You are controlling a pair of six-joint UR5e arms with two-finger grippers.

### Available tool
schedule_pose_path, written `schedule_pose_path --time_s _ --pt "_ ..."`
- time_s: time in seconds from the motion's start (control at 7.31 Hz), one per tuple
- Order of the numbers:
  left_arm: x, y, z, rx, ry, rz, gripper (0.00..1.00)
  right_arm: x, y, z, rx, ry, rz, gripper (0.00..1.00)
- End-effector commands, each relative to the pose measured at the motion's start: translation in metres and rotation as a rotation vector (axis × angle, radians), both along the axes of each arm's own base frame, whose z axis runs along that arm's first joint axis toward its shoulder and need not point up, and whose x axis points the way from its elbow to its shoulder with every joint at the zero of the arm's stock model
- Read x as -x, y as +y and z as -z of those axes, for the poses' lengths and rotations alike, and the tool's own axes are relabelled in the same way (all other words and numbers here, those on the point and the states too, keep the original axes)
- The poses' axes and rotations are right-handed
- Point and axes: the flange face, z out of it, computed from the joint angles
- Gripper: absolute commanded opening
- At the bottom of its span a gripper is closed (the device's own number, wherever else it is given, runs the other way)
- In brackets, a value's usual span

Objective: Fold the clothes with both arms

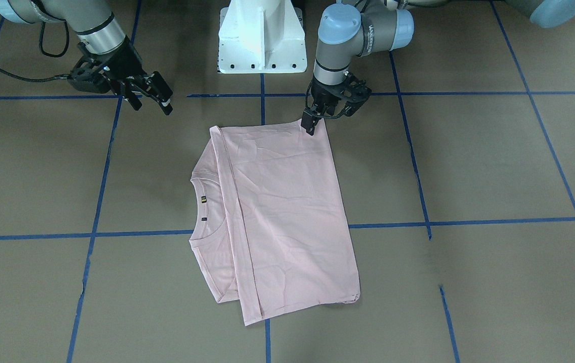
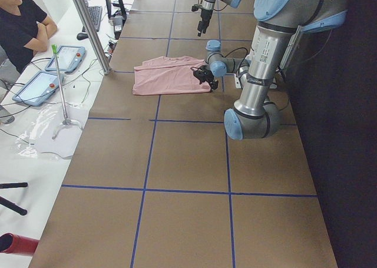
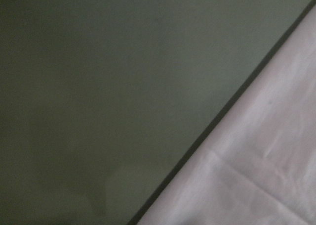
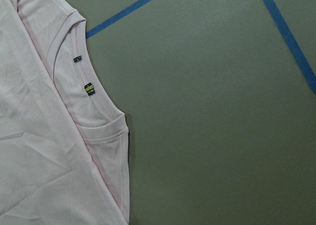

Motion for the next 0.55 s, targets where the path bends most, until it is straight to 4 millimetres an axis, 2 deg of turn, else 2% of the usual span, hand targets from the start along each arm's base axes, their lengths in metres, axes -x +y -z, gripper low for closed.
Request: schedule_pose_path --time_s 0.0,0.14,0.41 --pt "-0.0026 0.0074 0.0025 0.014 0.001 0.006 0.96 -0.0010 -0.0015 -0.0007 -0.001 0.002 -0.006 1.00" --pt "-0.0024 0.0074 0.0014 0.018 -0.001 0.009 0.91 -0.0010 -0.0017 -0.0008 -0.002 0.003 -0.007 1.00" --pt "-0.0029 0.0083 -0.0010 0.019 -0.004 0.007 0.87 -0.0011 -0.0017 -0.0008 -0.002 0.003 -0.007 1.00"
